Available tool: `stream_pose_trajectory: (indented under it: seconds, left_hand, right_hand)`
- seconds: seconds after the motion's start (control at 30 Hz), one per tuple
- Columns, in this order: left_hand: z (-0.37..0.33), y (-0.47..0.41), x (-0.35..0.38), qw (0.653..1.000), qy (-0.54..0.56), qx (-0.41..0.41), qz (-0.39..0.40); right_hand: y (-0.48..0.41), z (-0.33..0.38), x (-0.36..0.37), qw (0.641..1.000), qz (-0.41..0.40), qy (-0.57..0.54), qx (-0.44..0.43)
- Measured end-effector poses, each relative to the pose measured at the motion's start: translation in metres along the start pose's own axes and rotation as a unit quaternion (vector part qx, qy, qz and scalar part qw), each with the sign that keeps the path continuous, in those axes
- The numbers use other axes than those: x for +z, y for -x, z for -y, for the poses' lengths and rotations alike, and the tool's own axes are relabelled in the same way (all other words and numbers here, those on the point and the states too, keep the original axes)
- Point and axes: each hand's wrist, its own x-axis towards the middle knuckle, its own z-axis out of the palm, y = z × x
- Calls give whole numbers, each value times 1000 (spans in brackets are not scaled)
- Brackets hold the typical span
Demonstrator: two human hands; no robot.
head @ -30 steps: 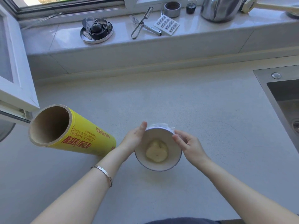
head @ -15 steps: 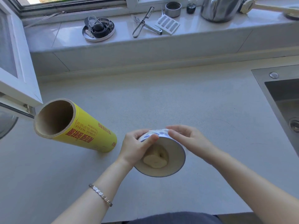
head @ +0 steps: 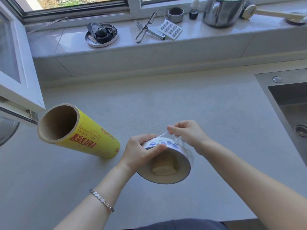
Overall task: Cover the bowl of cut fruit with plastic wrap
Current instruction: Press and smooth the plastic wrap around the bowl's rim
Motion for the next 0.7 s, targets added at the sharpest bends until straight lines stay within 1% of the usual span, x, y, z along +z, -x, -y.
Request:
stream_pose_trajectory:
  seconds: [0.07,0.13,0.2,0.27,0.3,0.33,0.4,0.43,0.5,0.53,0.57,0.6,0.63,0.67,0.7]
  left_hand:
    - [-1,-2,1,1000,3,12,-8]
    - [-2,-2,2,1000,10,22,-9]
    - [0,-2,1,998,55,21,-1]
    - [2,-1,1,995,98,15,15]
    - [3,0,2,995,99,15,18]
    - [3,1,3,996,90,13,19]
    - [3,4,5,997,80,5,19]
    - [3,4,5,997,81,3,14]
    - [3,5,6,996,90,4,-3]
    - [2,4,5,995,95,6,-12]
    - [1,3,4,995,97,10,-19]
    - [0,2,3,995,98,16,-21]
    - [0,2,2,994,101,24,-18]
    - [-1,1,2,994,106,31,-15]
    - [-1,1,2,993,110,36,-15]
  right_hand:
    - [-2,-5,3,998,28,-3,64]
    - [-2,-8,2,994,56,2,93]
    - [-2,-12,1,994,59,-9,91]
    - [0,-19,2,995,38,-46,81]
    - [1,-21,2,996,31,-48,75]
    - [1,-24,1,997,30,-28,67]
    - [0,-24,-6,999,10,38,38]
    - [0,-23,-12,997,-23,70,12]
    - [6,-18,-23,985,-106,106,-82]
    - [13,-13,-26,978,-108,105,-142]
    - [22,-8,-26,975,-72,102,-187]
    - [33,-4,-23,972,-10,100,-210]
    - [41,-3,-17,970,53,101,-213]
    - [46,-5,-11,967,94,110,-210]
    - [47,-9,-7,964,105,120,-211]
